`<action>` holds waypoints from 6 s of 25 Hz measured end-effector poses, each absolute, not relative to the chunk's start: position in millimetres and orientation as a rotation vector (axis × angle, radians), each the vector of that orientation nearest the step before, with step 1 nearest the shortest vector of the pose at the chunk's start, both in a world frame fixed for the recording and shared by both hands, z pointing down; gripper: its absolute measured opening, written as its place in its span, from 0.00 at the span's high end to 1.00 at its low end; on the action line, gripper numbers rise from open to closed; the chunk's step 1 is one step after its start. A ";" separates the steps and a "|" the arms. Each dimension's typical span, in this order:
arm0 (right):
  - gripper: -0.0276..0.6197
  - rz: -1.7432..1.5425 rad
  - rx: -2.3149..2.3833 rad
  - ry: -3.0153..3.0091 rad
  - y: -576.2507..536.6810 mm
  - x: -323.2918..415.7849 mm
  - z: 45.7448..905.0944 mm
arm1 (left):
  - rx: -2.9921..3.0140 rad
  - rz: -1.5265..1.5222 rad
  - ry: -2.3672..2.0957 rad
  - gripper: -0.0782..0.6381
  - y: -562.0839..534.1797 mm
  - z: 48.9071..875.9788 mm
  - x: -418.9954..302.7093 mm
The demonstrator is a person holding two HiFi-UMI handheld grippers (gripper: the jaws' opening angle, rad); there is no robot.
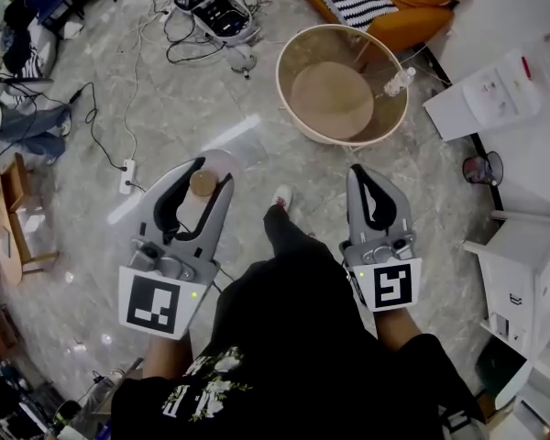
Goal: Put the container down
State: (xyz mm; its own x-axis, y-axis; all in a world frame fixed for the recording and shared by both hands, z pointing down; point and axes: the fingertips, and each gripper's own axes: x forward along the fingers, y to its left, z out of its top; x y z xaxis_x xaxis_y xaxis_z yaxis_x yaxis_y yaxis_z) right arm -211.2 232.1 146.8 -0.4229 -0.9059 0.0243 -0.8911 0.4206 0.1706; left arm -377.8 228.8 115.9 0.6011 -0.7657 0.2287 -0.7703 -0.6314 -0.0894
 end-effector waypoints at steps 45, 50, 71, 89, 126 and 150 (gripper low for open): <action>0.96 -0.194 2.094 -2.135 19.8 -168.6 132.0 | 3.072 0.282 -0.770 0.68 -73.8 86.4 -318.6; 0.96 -0.193 2.194 -2.042 -5.0 -174.7 125.0 | 3.112 0.282 -0.631 0.68 -108.9 82.0 -315.9; 0.96 -0.185 2.474 -1.689 -76.1 -249.6 140.3 | 3.231 0.294 -0.185 0.68 -221.9 94.8 -359.0; 0.96 -0.054 2.524 -1.485 -110.3 -189.4 150.0 | 3.237 0.303 0.034 0.68 -262.8 102.0 -287.6; 0.96 -0.031 2.714 -1.228 -171.1 -4.9 148.0 | 3.231 0.307 0.494 0.68 -322.1 95.4 -67.1; 0.96 0.176 2.895 -0.760 -238.3 19.9 191.0 | 3.088 0.432 1.147 0.68 -368.7 172.8 21.8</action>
